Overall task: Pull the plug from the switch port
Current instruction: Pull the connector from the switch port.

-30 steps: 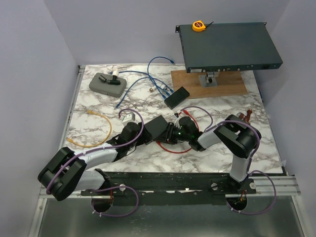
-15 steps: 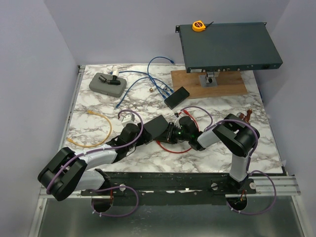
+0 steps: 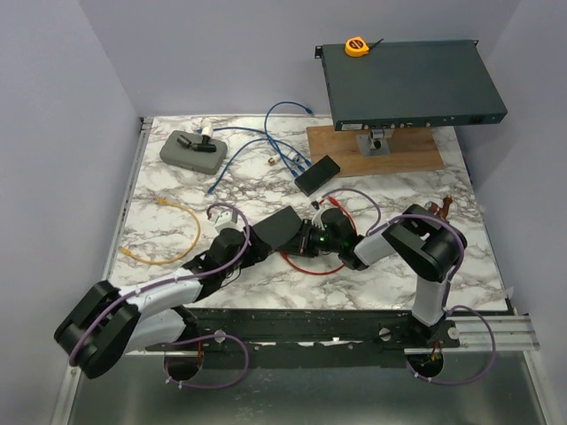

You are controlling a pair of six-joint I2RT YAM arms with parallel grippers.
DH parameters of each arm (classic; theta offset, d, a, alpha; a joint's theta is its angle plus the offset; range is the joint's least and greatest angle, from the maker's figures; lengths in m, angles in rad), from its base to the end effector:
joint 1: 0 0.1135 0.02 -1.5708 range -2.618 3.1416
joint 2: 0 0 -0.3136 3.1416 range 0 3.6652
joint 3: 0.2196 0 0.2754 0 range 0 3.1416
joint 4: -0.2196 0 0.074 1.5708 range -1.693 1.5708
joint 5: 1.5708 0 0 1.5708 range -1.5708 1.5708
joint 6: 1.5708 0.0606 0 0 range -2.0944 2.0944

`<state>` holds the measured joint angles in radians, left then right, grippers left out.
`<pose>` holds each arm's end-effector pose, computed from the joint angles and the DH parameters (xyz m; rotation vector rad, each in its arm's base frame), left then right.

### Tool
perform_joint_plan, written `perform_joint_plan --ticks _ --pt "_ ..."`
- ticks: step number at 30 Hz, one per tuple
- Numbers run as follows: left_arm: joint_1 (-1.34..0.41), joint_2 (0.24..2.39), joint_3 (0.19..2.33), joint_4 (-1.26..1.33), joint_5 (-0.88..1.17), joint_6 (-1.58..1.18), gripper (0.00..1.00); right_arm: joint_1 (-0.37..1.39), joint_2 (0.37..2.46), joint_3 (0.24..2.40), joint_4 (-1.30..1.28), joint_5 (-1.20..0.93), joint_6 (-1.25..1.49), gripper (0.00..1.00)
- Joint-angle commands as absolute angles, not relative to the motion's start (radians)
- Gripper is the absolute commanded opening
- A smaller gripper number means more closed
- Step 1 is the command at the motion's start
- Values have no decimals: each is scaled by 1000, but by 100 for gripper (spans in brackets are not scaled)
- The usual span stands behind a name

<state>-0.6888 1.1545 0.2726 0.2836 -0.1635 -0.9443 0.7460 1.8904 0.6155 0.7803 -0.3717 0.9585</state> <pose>0.1768 -0.1328 0.1556 -0.3848 2.2282 -0.7435 0.2561 0.2667 0.1097 -0.0130 2.3584 1.3431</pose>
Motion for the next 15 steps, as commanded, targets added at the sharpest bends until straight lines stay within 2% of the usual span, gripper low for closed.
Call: perform_joint_plan --ticks 1,7,15 --pt "-706 1016 251 173 -208 -964 59 747 1881 585 649 -348 883 1" --pt "-781 953 261 54 -288 -951 60 749 1876 588 641 -359 870 1" --pt "-877 1064 318 6 -360 -927 60 749 1884 597 634 -375 871 1"
